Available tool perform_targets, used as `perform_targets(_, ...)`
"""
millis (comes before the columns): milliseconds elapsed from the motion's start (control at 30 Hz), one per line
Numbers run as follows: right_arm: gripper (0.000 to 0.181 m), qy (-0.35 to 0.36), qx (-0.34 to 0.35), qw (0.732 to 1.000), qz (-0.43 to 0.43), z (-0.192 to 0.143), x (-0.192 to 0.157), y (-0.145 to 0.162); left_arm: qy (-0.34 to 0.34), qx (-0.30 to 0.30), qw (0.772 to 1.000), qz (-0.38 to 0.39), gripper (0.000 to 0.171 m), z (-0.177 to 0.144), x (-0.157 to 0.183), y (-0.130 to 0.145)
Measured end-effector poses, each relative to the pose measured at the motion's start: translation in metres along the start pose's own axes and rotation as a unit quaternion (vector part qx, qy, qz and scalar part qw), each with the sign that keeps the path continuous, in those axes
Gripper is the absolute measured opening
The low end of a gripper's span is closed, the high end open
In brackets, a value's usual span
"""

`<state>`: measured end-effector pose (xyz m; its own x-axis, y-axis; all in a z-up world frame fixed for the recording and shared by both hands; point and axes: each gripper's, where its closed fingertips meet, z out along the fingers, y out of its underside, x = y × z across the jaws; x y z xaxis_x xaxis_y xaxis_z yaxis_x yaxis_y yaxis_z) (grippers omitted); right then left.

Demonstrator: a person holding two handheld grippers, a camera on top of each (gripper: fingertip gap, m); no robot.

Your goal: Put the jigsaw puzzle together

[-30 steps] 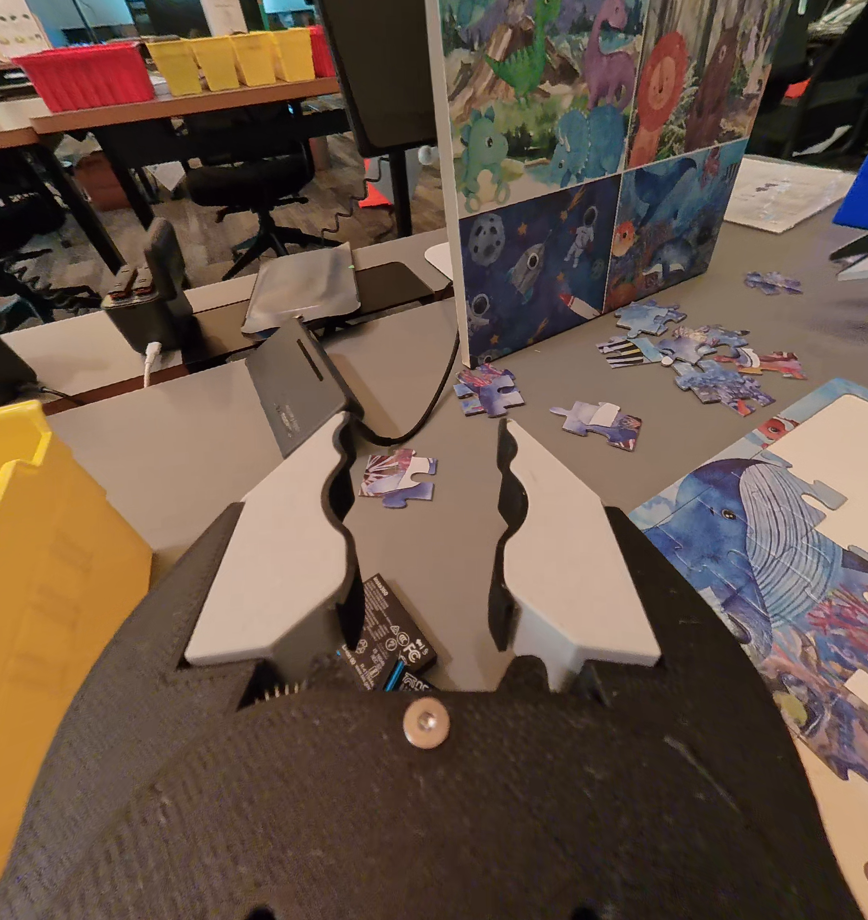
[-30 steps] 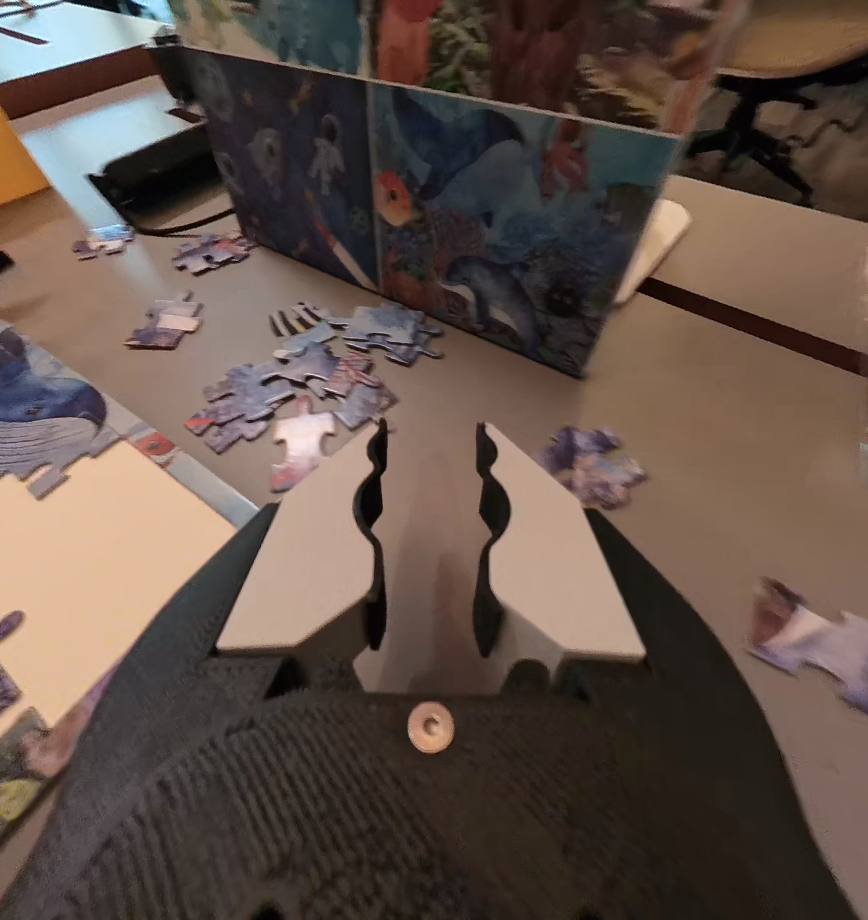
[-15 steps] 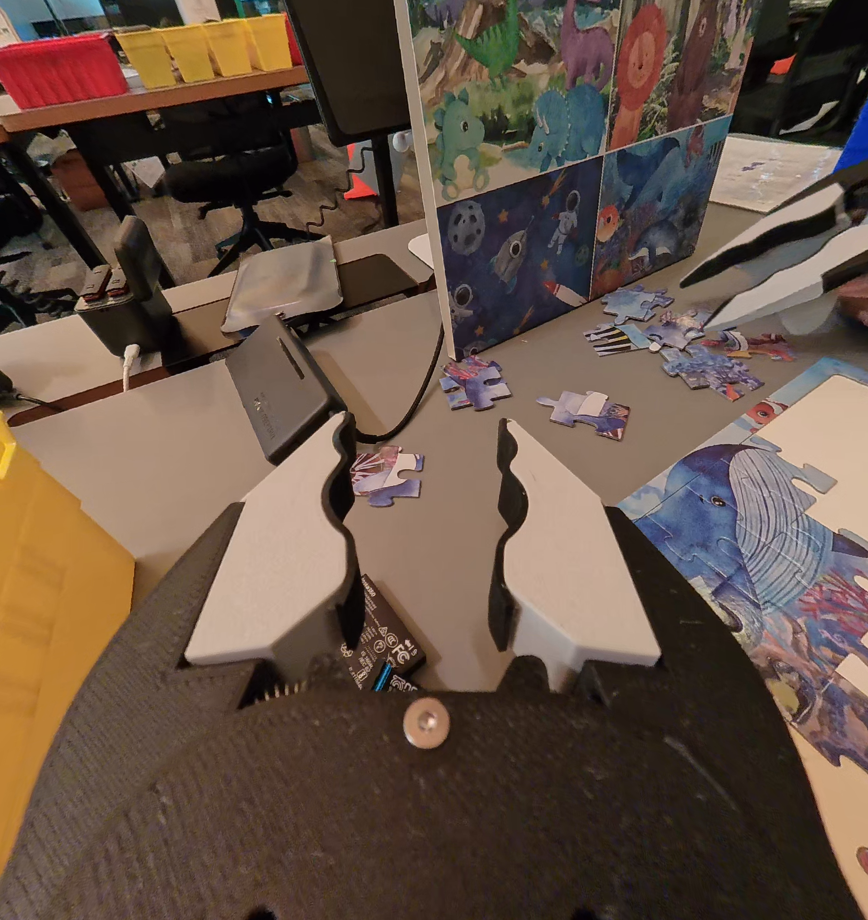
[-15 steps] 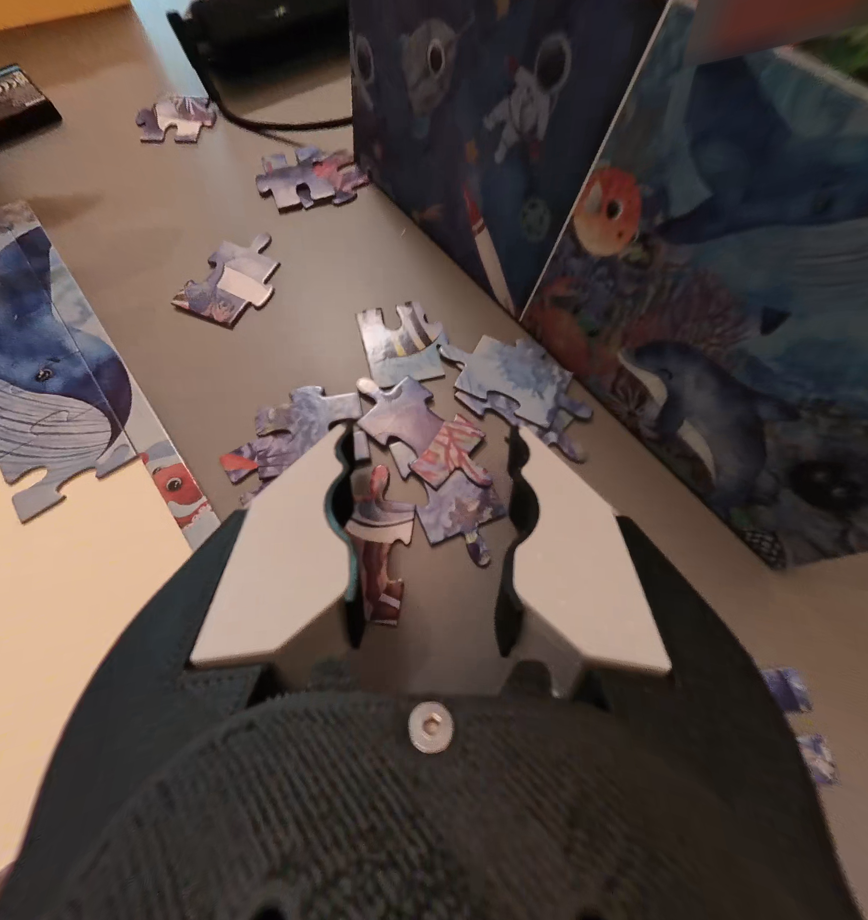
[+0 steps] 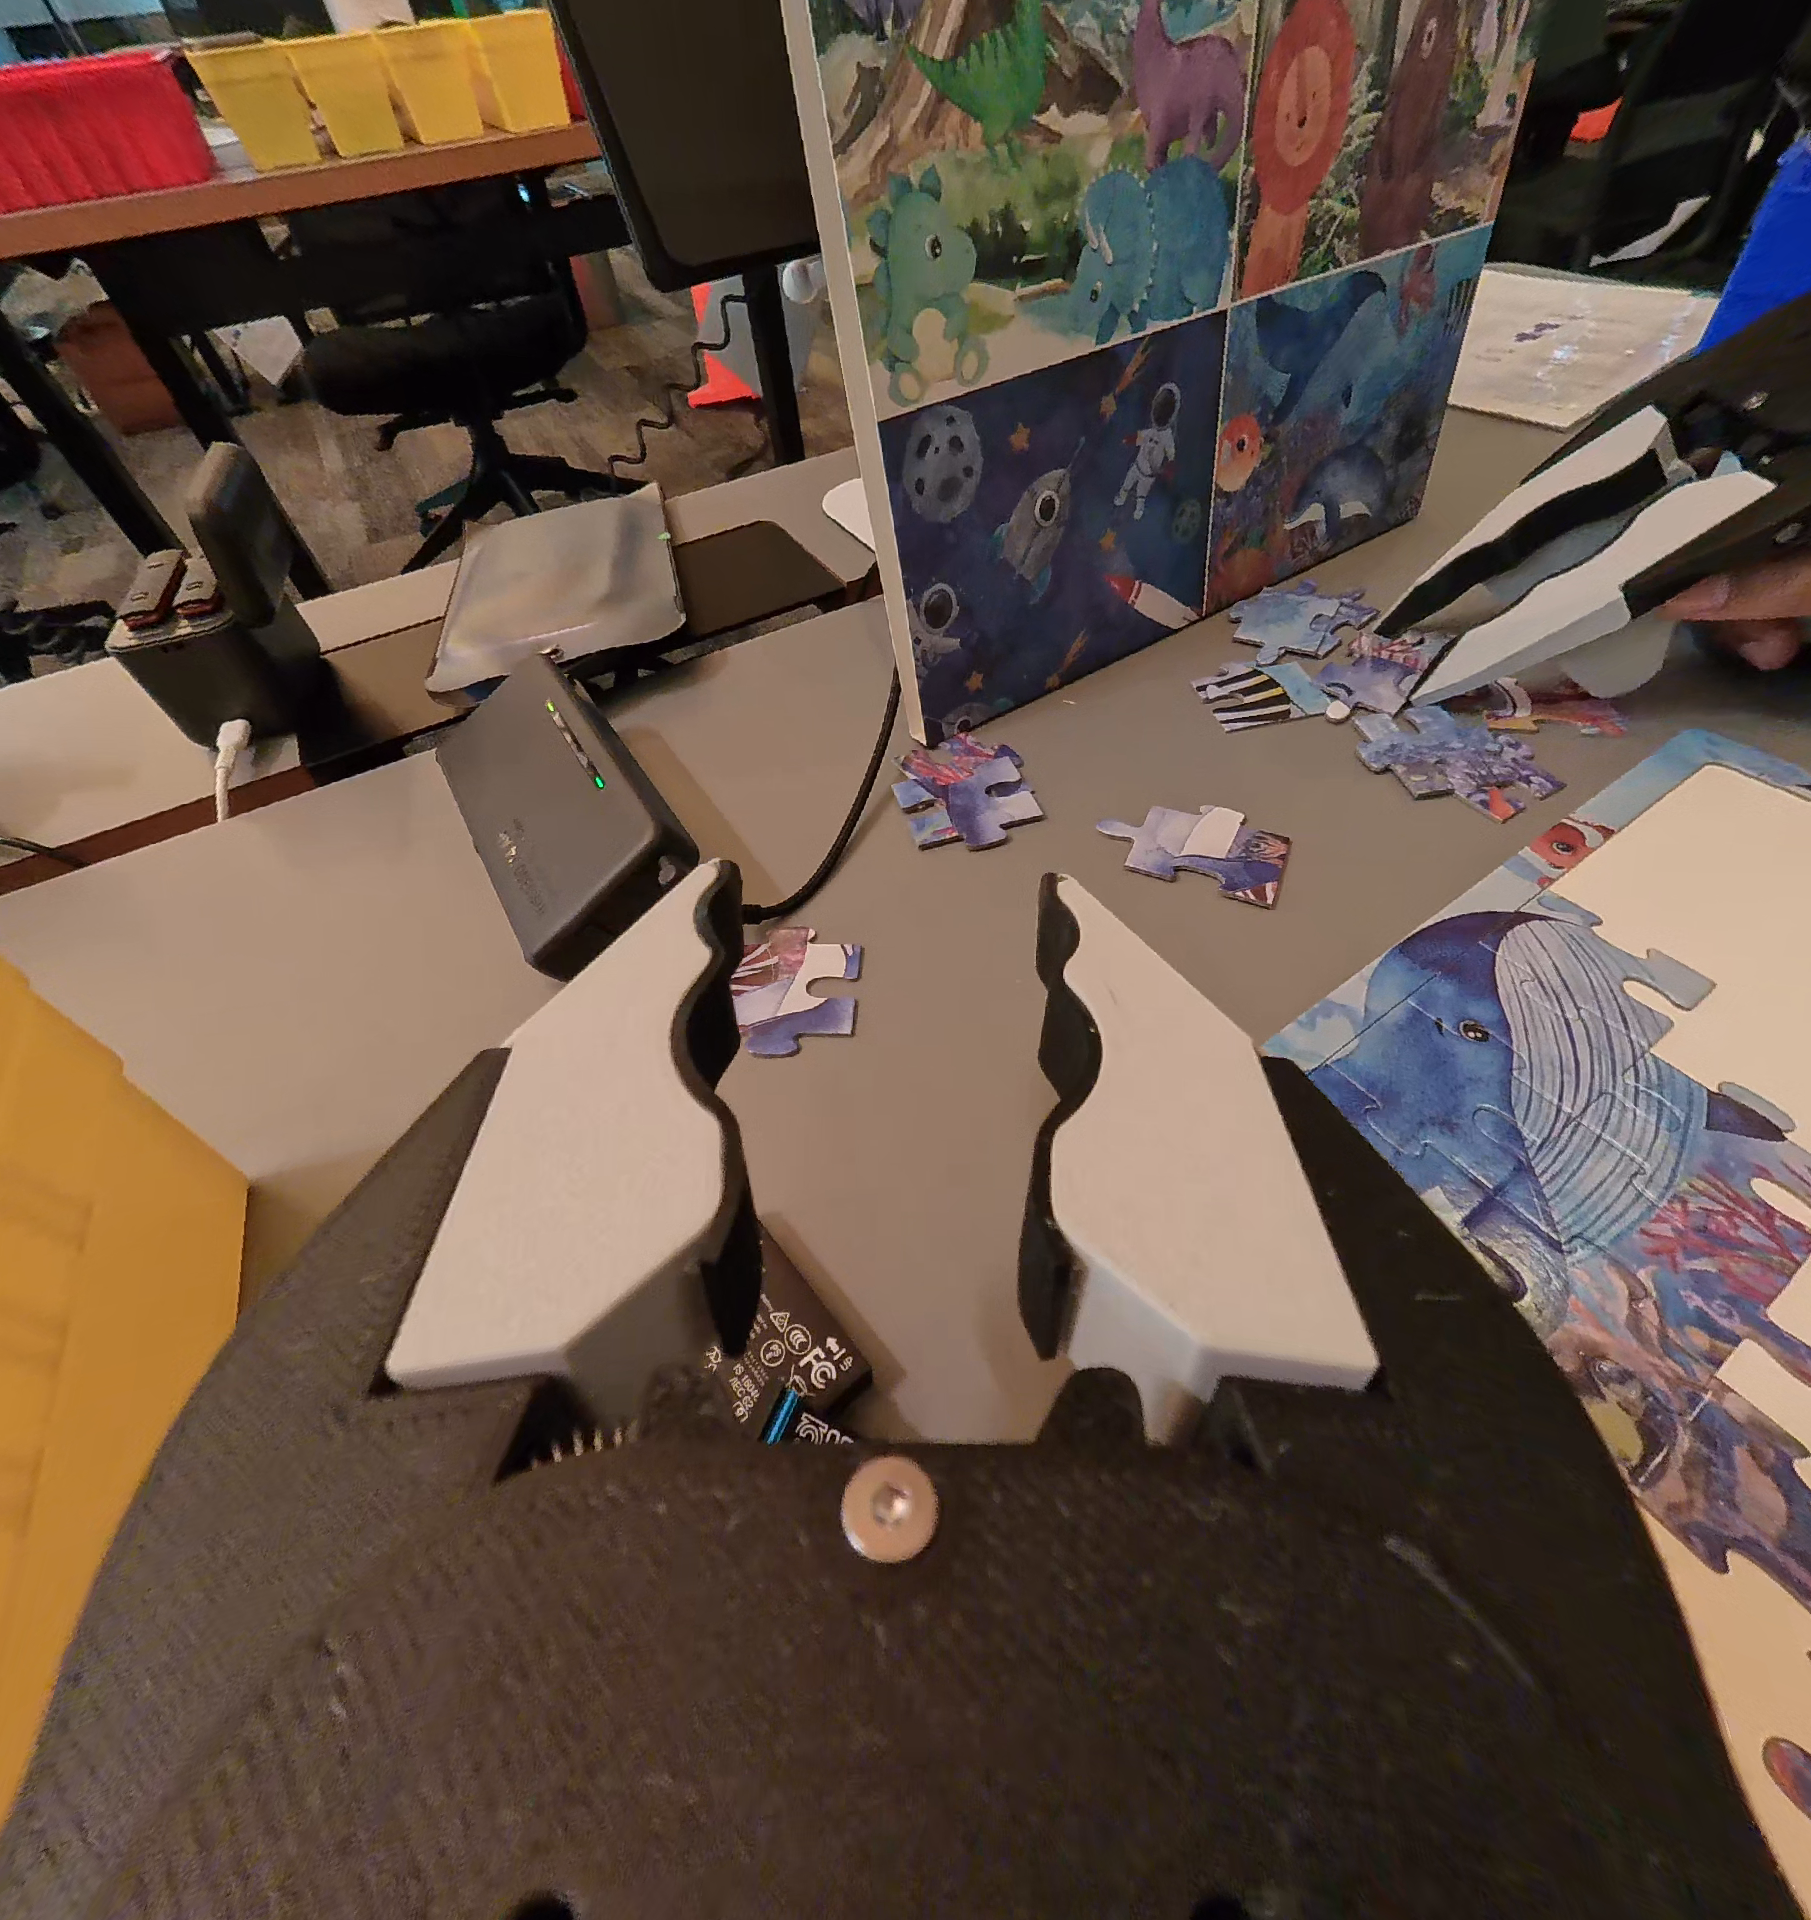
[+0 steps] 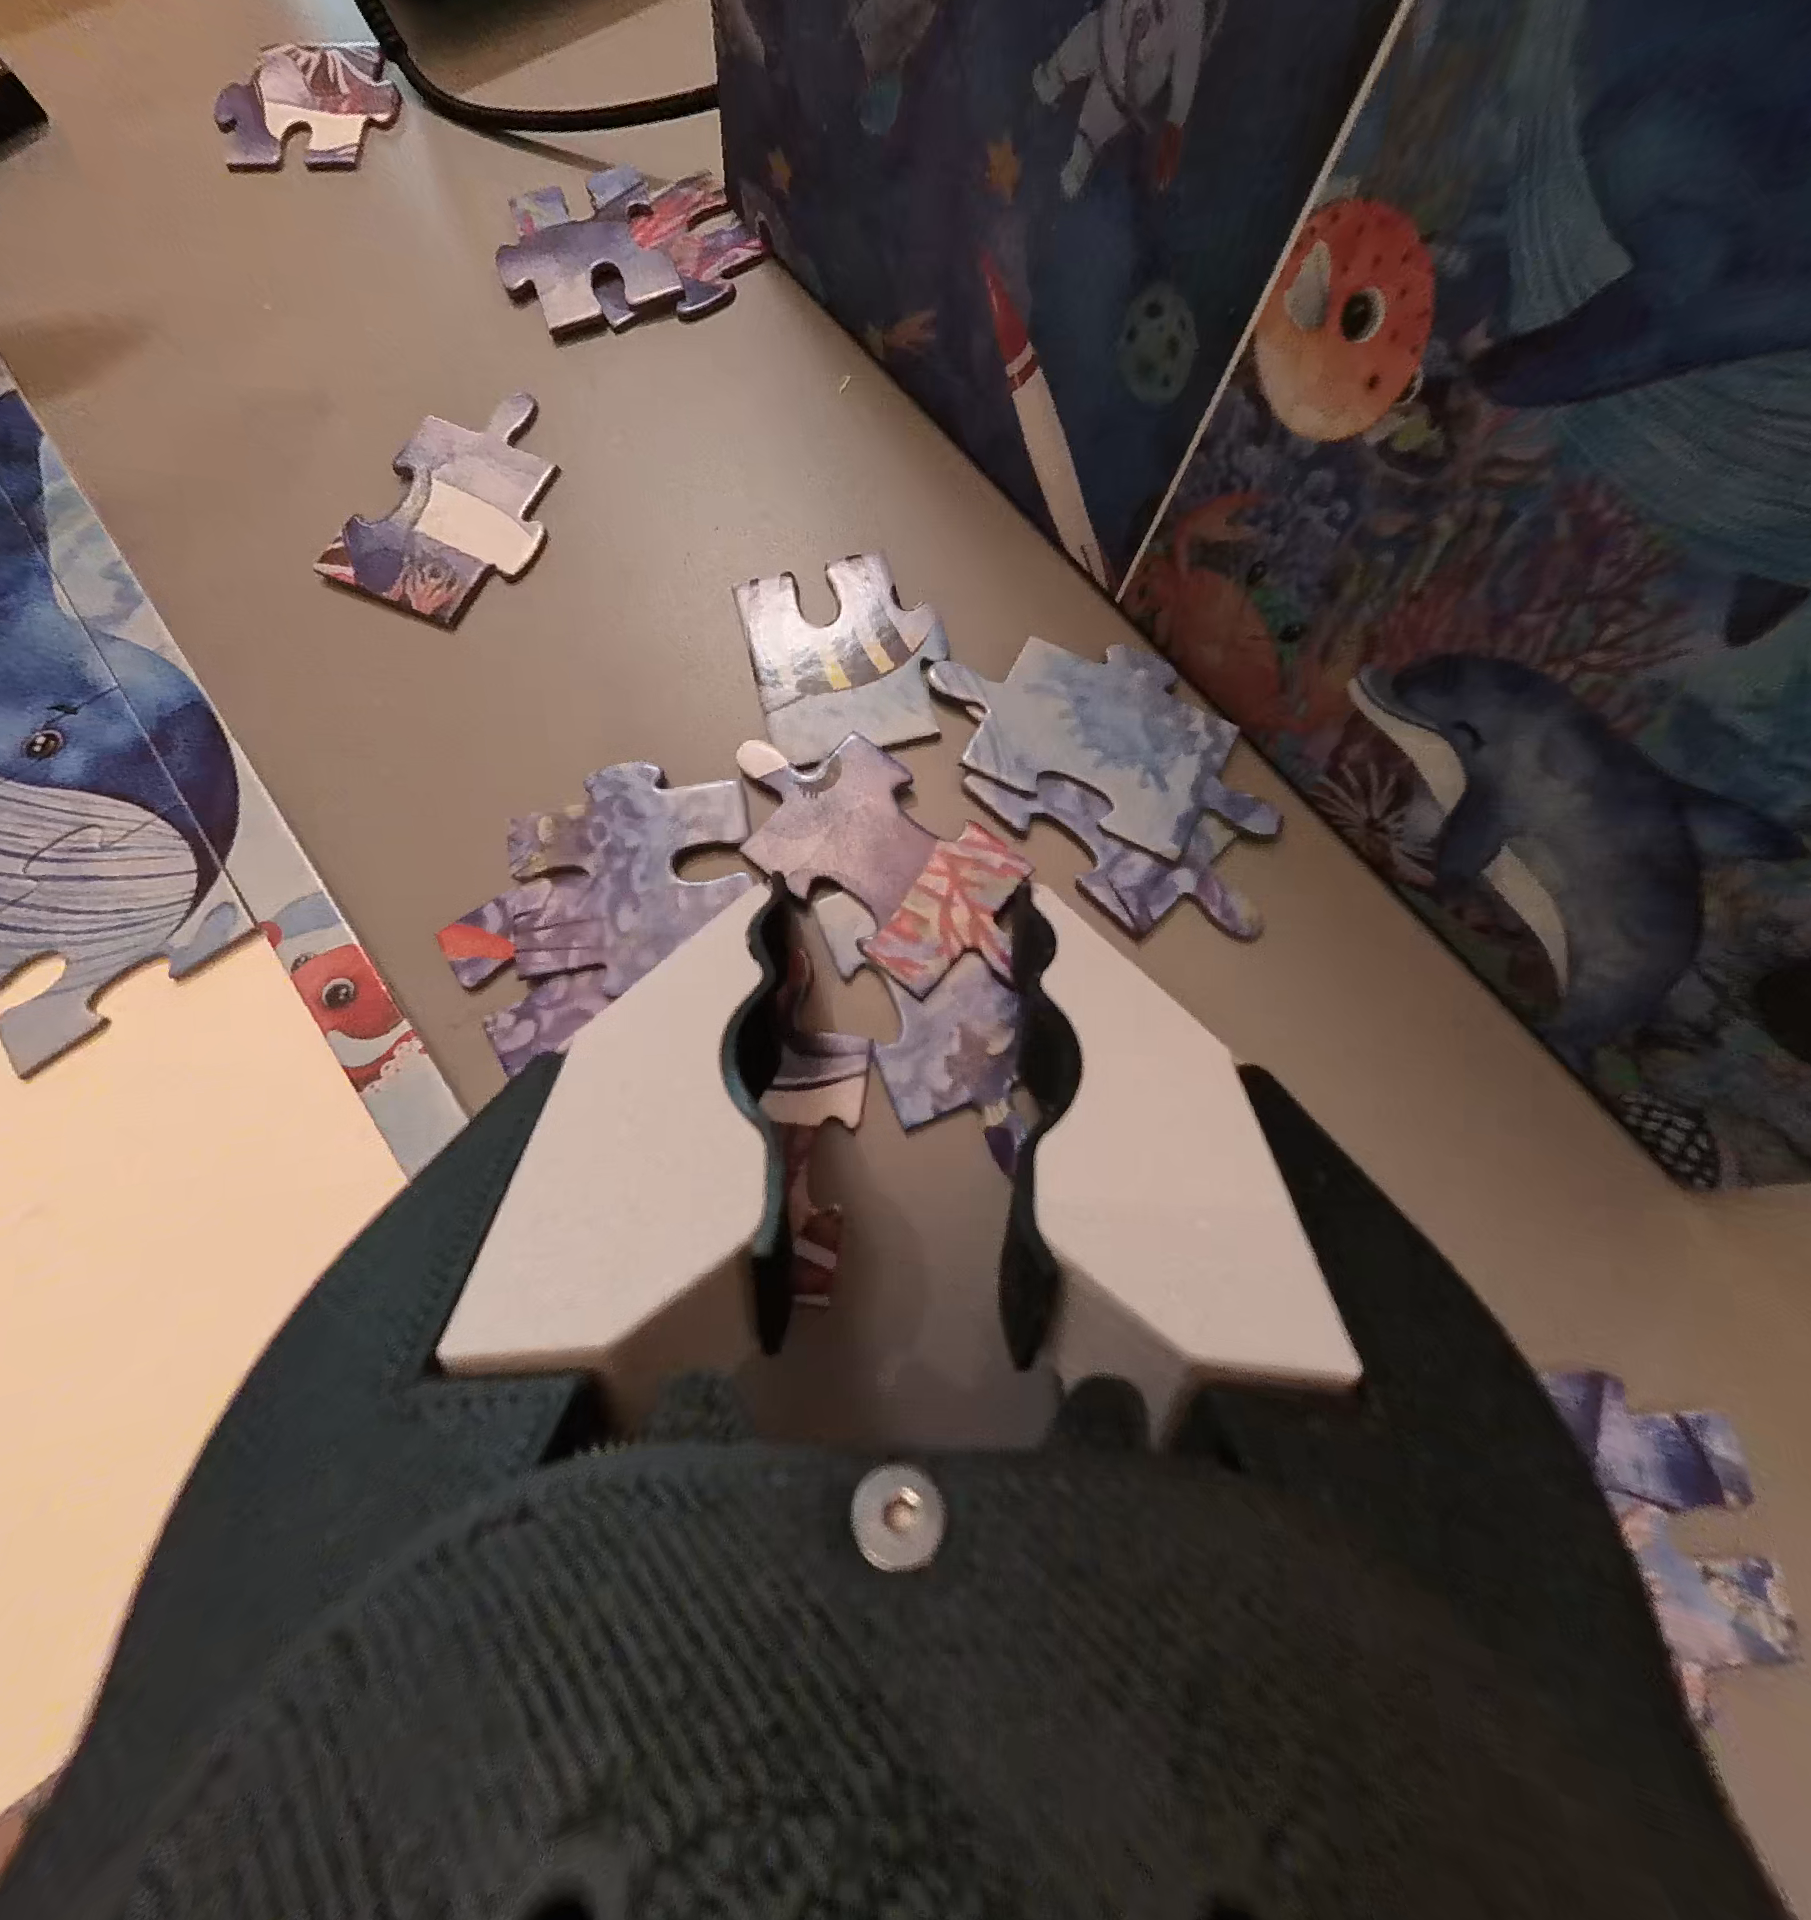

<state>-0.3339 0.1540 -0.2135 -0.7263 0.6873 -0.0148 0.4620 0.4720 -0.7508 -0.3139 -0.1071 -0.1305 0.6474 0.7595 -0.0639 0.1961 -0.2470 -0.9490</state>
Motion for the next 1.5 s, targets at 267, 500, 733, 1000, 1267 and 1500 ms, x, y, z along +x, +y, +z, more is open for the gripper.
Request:
perform_targets(267, 0.029, -0.014, 0.005, 1.000, -0.027, -0.002, -0.010, 0.000, 0.005, -0.002, 1.000, 0.004, 0.054, 0.000, 0.002, 0.000)
perform_targets(500, 0.028, -0.023, 0.006, 0.999, -0.027, -0.003, -0.013, 0.000, 0.007, -0.003, 1.000, 0.007, 0.054, 0.001, 0.003, 0.001)
perform_targets(733, 0.028, -0.025, 0.006, 0.999, -0.022, -0.005, -0.014, 0.002, 0.007, -0.004, 1.000, 0.009, 0.054, 0.001, 0.003, 0.001)
perform_targets(1000, 0.028, -0.033, 0.006, 0.999, -0.012, -0.015, -0.020, 0.010, 0.006, -0.004, 1.000, 0.009, 0.054, 0.001, 0.003, 0.001)
perform_targets(1267, 0.025, -0.110, 0.001, 0.994, 0.002, -0.028, -0.043, 0.020, 0.006, -0.003, 1.000, 0.011, 0.054, 0.000, 0.003, 0.000)
perform_targets(1500, 0.040, -0.063, 0.048, 0.997, -0.002, -0.029, -0.032, 0.004, 0.009, -0.005, 1.000, 0.013, 0.054, 0.001, 0.004, 0.001)
